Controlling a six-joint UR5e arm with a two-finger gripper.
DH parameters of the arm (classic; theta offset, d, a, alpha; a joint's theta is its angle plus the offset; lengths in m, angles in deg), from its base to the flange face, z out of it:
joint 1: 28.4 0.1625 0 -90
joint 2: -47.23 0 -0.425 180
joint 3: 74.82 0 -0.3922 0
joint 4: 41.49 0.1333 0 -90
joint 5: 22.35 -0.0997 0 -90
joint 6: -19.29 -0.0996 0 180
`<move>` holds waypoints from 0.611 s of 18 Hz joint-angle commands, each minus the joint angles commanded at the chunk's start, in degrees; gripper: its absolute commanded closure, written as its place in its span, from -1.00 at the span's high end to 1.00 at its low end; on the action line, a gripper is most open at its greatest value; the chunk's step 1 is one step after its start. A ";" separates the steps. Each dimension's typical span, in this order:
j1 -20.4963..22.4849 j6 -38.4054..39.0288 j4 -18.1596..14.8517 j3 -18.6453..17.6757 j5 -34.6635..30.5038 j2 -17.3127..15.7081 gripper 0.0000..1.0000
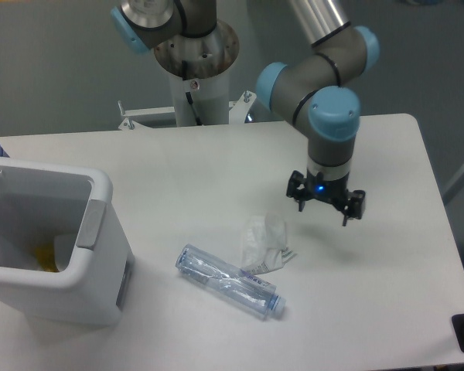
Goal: Place the trash in the trash can
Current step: 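Move the gripper down over the white tissue wad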
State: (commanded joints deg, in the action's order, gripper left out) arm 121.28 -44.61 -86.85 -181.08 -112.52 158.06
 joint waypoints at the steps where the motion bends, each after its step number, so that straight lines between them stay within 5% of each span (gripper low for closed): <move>1: -0.18 0.00 0.00 -0.26 -0.09 0.00 1.00; 11: -4.57 2.36 0.35 -4.49 -0.26 -0.62 1.00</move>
State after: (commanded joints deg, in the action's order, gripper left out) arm 116.71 -42.25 -86.49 -185.56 -112.79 157.44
